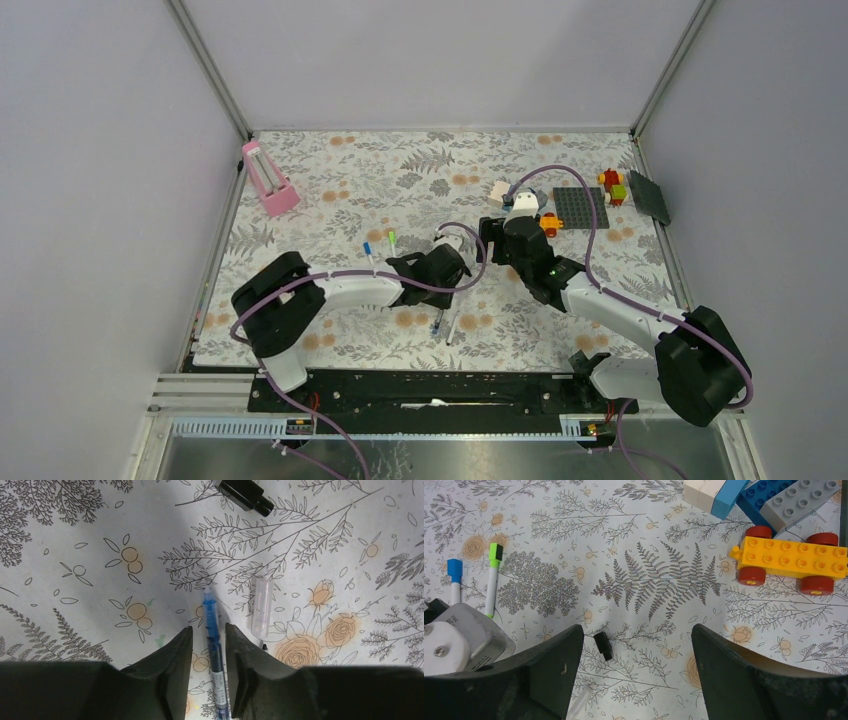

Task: Insert the pens into the pen caps

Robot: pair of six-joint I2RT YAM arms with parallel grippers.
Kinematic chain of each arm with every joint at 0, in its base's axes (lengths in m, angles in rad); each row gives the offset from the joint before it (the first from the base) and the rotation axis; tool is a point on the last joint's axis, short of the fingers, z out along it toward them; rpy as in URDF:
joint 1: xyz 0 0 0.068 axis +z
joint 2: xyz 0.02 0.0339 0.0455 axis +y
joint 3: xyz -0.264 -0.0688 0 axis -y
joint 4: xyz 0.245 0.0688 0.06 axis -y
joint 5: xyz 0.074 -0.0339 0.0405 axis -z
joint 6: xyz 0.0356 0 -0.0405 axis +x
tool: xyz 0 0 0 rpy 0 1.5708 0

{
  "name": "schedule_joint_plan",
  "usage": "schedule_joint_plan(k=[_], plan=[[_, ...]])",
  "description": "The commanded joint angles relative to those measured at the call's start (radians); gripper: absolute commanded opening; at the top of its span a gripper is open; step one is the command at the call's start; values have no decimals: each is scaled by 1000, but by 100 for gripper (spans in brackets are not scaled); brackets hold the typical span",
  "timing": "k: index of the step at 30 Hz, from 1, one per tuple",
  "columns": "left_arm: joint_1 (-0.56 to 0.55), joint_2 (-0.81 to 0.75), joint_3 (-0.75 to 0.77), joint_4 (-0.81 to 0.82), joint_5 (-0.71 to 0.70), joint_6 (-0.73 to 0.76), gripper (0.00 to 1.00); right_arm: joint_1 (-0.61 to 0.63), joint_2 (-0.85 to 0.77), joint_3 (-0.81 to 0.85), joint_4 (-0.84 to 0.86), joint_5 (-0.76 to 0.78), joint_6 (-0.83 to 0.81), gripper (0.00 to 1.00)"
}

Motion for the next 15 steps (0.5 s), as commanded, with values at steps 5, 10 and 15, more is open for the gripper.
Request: schedule_joint_plan(k=[5, 10, 15], plan=[[-12, 44, 24, -19, -71, -3, 20, -13, 0, 38, 7, -10, 11, 86], [-12, 70, 18, -25, -105, -14, 1, -15, 4, 40, 6, -13, 12, 86], [-11, 13, -4, -8, -153, -44, 0, -19, -9, 40, 6, -20, 12, 86]])
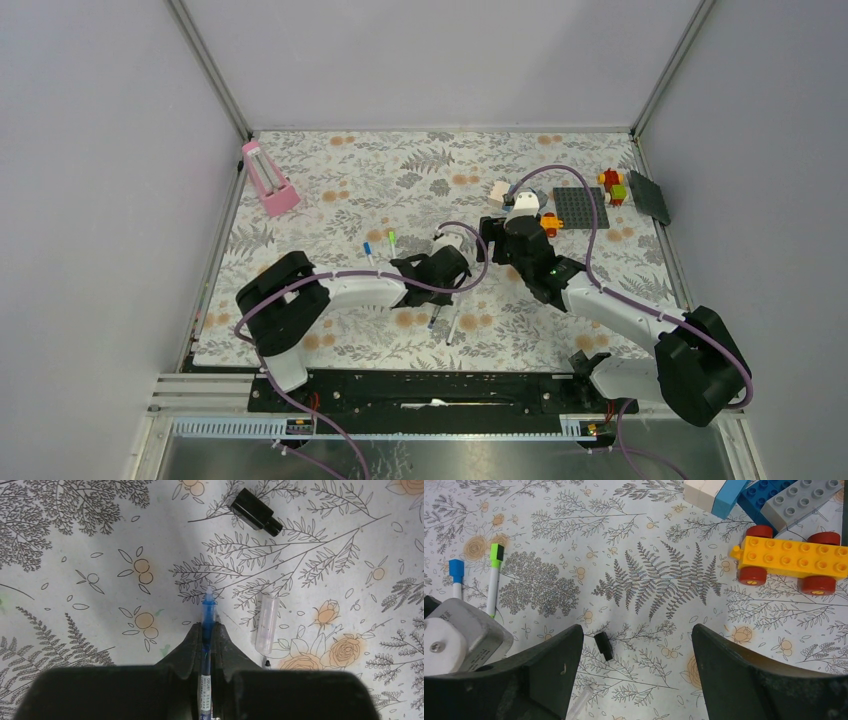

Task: Insert the pens into the pen caps

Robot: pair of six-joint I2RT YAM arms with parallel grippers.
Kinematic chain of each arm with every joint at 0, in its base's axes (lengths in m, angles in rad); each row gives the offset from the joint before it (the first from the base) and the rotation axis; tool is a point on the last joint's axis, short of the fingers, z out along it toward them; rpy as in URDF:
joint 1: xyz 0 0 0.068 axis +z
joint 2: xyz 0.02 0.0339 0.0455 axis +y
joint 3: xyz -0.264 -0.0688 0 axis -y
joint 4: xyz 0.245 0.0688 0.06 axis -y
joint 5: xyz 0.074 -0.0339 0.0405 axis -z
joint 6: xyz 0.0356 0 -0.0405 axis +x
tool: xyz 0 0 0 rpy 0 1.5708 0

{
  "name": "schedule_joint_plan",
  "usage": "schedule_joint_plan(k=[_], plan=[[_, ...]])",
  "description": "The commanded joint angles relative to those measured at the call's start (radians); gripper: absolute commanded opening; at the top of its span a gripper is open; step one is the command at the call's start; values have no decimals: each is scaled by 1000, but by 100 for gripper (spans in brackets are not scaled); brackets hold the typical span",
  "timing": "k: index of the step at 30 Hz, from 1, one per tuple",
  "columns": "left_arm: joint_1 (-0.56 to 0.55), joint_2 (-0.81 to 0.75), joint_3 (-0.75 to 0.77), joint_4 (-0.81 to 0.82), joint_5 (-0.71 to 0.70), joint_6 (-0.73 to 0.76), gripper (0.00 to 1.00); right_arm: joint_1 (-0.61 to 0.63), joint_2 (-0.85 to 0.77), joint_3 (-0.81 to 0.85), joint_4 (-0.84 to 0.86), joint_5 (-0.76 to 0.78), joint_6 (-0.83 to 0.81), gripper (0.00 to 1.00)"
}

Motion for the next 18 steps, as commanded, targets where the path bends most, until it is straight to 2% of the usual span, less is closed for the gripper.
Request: schedule_joint_plan(k=[1, 6, 9, 14, 18], plan=[[2, -46, -32, -3, -72, -28, 0, -13, -19, 37, 6, -17, 6, 86], [20, -257, -106, 107, -65, -26, 0, -12, -116, 1, 38, -80, 22, 89], [70, -381, -145, 209, 6, -56, 0, -12, -180, -16, 76, -140, 118, 90], [164, -530, -193, 359, 108, -146, 0, -11, -247, -92, 303, -363, 285, 89], [221, -593, -205, 434, 177, -245, 0, -11, -258, -126, 430, -451, 363, 88]])
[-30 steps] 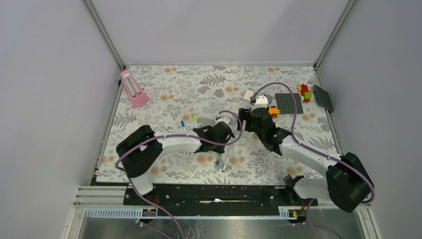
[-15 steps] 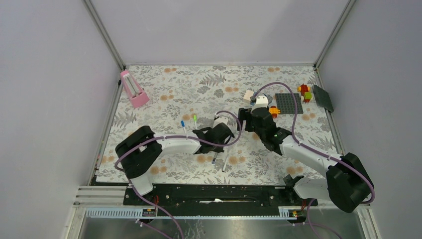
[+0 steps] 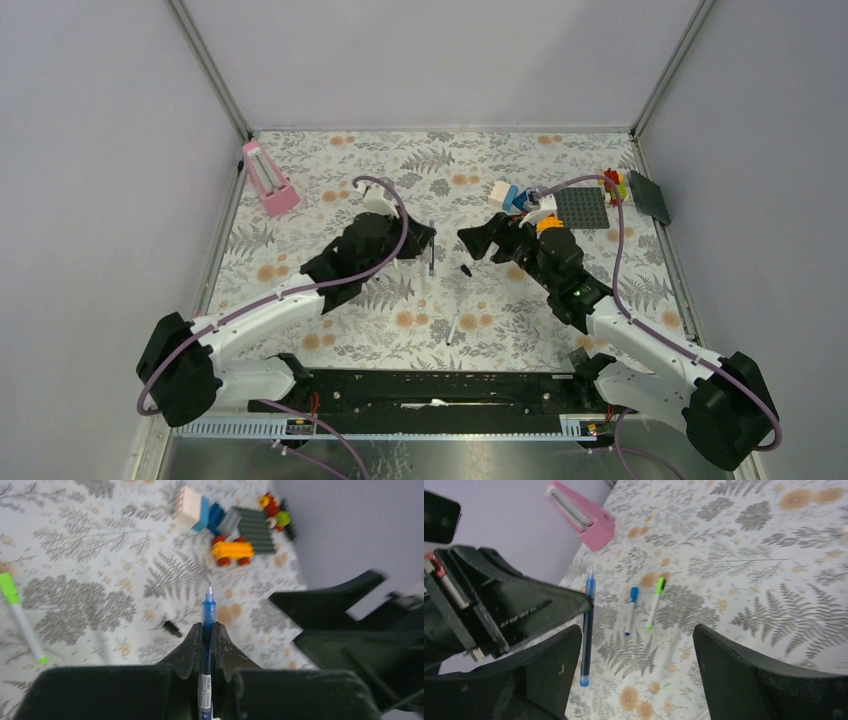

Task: Insert the pens into the pen caps

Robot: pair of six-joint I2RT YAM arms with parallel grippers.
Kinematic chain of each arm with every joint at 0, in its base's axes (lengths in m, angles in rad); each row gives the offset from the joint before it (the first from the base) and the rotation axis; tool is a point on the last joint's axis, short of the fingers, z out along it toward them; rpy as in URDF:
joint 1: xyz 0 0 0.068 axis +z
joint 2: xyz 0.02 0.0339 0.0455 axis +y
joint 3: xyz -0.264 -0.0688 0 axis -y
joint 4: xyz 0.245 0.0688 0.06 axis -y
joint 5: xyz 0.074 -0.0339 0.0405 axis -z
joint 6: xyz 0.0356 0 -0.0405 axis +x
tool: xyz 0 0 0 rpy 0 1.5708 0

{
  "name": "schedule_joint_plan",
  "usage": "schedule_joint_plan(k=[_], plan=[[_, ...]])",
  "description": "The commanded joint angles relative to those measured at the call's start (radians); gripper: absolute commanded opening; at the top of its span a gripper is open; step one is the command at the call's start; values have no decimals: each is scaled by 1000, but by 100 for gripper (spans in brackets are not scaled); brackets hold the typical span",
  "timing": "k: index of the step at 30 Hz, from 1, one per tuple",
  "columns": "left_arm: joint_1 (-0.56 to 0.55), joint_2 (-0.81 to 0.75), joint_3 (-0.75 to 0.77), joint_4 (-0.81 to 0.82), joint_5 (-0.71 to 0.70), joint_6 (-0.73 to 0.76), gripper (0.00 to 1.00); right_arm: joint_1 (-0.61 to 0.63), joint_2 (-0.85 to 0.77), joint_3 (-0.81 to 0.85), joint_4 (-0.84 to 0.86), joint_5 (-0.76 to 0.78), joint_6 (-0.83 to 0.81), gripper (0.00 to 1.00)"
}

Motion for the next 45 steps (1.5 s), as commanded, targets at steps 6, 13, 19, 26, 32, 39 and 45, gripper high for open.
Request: schedule_joint_plan(k=[6, 13, 19, 26, 32, 39, 45], plan=[[61, -73, -58, 306, 173, -256, 0, -4, 18, -43, 305, -214, 172, 85], [61, -67, -72, 345, 156, -324, 0, 4, 63, -33, 353, -271, 190, 79], [61, -57, -94, 375, 138, -334, 0, 40, 96, -2, 329, -271, 168, 70], [61, -62, -112, 398, 118, -318, 0, 96, 130, 30, 296, -240, 136, 60], [61, -79, -134, 419, 108, -304, 0, 122, 158, 43, 290, -226, 128, 50], [62, -96, -150, 427, 90, -287, 0, 134, 167, 53, 282, -211, 119, 42], [61, -109, -168, 446, 75, -294, 0, 139, 174, 51, 278, -203, 119, 38]])
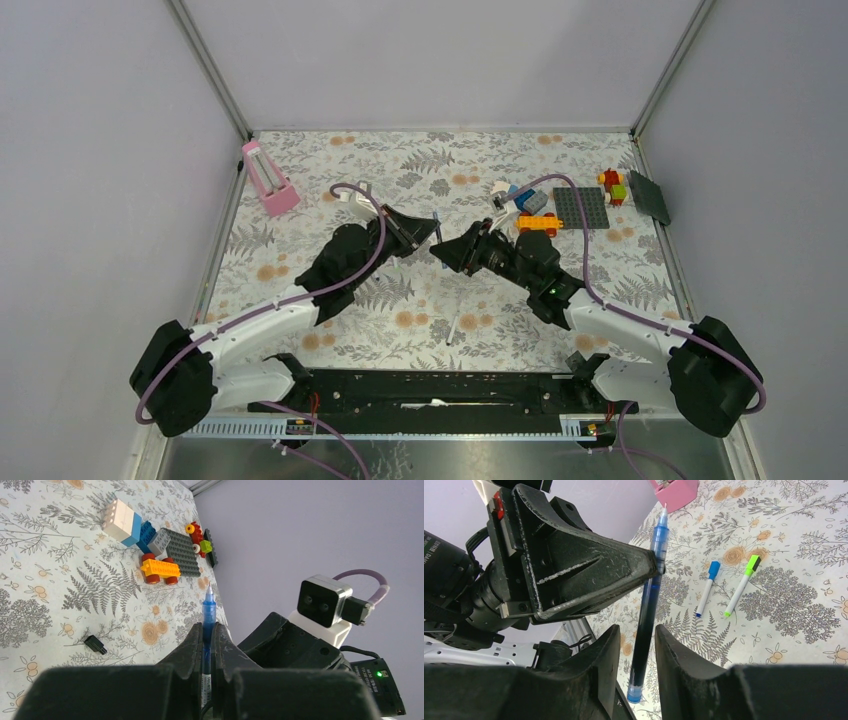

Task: Insert the pens into the pen caps

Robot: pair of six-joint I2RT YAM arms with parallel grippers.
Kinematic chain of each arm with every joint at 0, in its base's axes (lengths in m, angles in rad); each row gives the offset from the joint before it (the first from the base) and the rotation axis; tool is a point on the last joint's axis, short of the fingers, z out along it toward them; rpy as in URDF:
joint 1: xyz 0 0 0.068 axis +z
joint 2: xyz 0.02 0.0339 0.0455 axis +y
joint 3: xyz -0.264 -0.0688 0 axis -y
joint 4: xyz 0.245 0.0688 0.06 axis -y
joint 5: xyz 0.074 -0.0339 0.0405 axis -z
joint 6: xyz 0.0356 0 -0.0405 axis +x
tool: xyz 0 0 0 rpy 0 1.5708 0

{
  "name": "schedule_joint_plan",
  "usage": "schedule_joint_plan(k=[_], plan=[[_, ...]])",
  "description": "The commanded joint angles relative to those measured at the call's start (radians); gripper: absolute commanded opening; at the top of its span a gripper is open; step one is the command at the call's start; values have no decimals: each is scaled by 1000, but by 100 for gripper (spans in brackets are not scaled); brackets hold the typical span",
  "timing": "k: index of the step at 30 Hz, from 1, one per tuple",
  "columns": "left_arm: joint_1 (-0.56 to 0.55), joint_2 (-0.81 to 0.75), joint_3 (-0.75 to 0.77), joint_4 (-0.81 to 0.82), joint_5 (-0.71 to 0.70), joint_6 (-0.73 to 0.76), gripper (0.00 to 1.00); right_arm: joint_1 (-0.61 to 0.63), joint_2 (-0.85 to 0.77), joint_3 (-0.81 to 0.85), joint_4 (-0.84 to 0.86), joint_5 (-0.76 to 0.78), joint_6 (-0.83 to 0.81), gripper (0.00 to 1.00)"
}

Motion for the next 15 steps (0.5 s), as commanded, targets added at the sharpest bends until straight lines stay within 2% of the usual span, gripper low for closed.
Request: schedule_joint_plan(k=[1, 15], plan=[[4, -40, -24, 99, -39, 9, 0, 13, 8, 47, 17, 27, -20, 38], [4, -48, -52, 124, -52, 5, 0, 21, 29, 53, 18, 39, -13, 20]])
